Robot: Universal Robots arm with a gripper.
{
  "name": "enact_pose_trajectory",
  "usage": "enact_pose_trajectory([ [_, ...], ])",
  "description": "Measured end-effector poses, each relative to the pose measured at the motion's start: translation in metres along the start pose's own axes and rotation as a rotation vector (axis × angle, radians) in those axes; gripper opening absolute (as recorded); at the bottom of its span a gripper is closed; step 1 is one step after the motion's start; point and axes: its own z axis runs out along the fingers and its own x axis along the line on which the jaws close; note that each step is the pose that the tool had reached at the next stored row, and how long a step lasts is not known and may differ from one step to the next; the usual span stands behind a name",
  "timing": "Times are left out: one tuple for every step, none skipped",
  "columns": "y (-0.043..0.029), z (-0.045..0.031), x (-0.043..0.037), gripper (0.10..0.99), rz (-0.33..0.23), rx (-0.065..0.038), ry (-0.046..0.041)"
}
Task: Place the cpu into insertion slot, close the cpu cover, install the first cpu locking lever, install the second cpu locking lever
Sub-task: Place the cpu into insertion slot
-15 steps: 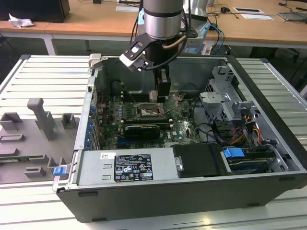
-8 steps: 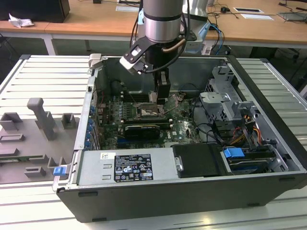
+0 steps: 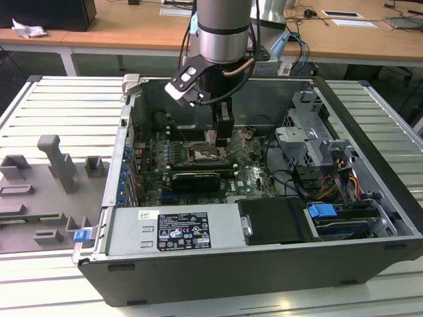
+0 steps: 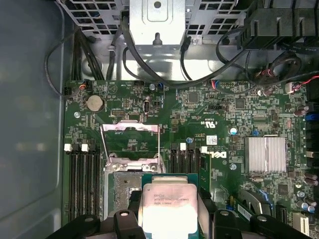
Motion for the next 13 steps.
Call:
enact_pose_trajectory([
  [-0.0001,0.0008,0.0,0.529,0.0,0.0,0.0],
  [-0.0004,0.0024,0.0,0.529,0.0,0.0,0.0],
  [-0.001,0.0043,0.0,0.529,0.0,0.0,0.0],
  [-0.0013,0.0053,0.0,0.529,0.0,0.0,0.0001],
  [-0.0015,0.0058,0.0,0.529,0.0,0.0,0.0],
  [-0.0019,0.0069,-0.0001,0.529,0.0,0.0,0.0001],
  [-0.0021,0.0073,-0.0001,0.529,0.0,0.0,0.0],
  [-0.0025,0.0078,-0.0001,0.529,0.0,0.0,0.0],
  [-0.0027,0.0084,-0.0001,0.529,0.0,0.0,0.0],
  [-0.0031,0.009,-0.0001,0.529,0.0,0.0,0.0001],
  [-0.0039,0.0097,0.0001,0.529,0.0,0.0,0.0],
  [-0.0042,0.0101,0.0001,0.529,0.0,0.0,0.0],
  [-0.0058,0.0128,0.0009,0.529,0.0,0.0,0.0],
])
